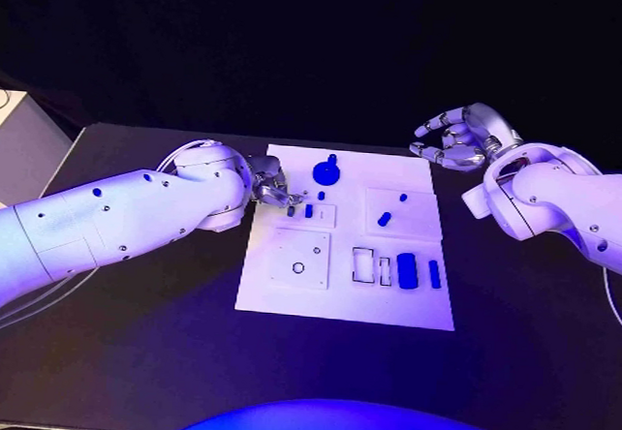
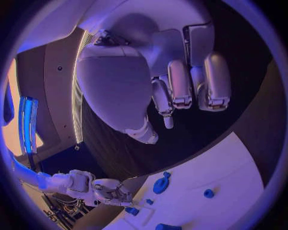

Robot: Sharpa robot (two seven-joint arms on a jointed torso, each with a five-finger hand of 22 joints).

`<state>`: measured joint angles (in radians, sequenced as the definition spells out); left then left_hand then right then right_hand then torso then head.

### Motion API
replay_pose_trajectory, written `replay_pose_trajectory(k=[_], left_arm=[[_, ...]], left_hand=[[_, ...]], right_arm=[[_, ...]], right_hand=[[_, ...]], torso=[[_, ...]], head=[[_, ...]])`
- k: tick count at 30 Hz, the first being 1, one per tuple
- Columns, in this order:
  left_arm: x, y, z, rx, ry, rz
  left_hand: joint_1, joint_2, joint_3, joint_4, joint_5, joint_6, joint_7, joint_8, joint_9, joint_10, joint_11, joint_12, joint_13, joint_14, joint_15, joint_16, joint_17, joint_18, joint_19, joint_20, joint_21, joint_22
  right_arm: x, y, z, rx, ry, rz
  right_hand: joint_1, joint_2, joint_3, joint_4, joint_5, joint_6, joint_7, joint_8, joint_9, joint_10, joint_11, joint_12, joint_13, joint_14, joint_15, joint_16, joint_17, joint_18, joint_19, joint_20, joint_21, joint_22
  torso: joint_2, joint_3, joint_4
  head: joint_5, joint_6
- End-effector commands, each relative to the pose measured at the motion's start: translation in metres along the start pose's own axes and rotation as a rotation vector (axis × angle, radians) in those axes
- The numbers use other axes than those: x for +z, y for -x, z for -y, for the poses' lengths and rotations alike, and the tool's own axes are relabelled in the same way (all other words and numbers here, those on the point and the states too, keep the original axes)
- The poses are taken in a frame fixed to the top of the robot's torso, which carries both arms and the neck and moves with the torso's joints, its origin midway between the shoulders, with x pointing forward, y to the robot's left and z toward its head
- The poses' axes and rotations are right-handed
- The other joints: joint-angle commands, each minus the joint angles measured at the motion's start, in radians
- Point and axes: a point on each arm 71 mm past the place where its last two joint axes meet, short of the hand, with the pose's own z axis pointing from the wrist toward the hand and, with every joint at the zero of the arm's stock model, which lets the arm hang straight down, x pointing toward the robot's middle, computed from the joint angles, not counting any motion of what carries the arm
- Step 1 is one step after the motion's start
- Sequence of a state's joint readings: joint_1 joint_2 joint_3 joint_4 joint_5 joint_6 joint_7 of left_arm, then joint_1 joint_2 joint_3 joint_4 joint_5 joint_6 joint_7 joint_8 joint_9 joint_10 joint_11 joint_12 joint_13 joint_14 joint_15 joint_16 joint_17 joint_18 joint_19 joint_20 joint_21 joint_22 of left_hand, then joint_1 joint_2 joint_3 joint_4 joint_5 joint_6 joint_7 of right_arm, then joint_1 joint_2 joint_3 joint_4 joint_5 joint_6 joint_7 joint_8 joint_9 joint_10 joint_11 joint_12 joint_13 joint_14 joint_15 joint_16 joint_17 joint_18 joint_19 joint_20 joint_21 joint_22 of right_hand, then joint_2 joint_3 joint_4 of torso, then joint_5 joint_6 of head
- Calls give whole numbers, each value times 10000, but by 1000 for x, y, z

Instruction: Assemble the parts on the task board

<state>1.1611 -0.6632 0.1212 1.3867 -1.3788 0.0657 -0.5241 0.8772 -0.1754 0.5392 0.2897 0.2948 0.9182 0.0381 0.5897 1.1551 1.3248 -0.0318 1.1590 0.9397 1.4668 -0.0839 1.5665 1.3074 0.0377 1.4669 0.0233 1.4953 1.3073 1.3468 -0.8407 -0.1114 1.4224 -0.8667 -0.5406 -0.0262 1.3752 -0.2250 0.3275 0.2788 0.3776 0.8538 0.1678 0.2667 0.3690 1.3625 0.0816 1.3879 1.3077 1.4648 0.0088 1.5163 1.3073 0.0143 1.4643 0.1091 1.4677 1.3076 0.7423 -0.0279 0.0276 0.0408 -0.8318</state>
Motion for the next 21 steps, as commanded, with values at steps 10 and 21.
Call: replay_pose_trajectory(k=[10, 21], left_arm=[[-10, 28, 3, -3678, -746, 185], [-6, 34, 16, -3383, -2869, 1244]], left_hand=[[81, -44, -662, 25, 57, -989, 552, -1062, -827, -1998, 504, -2480, -3010, 616, 395, -812, 1661, 280, -559, 303, -1200, 129], [3851, -209, 234, -916, 6, -2122, 1271, -2088, -2847, -4306, 1220, -3991, -4175, -1757, 1049, -3906, -1592, 1189, -3267, 929, -5285, -4084]], right_arm=[[0, -2, 0, -92, 128, -76], [1, -1, 2, -99, 119, 19]], right_hand=[[-14, -35, 64, -5, 53, -76, -21, 48, 17, -57, -13, -48, 478, 764, -63, -43, 1494, 107, 629, -53, -43, 1961], [-16, -38, 75, -5, 60, -77, -20, 50, 18, -131, -13, -112, 404, 754, -63, -65, 1455, 119, 609, -54, -94, 1930]], torso=[[-21, 8, 23], [-9, 0, 26]], head=[[-6, 110], [-55, 289]])
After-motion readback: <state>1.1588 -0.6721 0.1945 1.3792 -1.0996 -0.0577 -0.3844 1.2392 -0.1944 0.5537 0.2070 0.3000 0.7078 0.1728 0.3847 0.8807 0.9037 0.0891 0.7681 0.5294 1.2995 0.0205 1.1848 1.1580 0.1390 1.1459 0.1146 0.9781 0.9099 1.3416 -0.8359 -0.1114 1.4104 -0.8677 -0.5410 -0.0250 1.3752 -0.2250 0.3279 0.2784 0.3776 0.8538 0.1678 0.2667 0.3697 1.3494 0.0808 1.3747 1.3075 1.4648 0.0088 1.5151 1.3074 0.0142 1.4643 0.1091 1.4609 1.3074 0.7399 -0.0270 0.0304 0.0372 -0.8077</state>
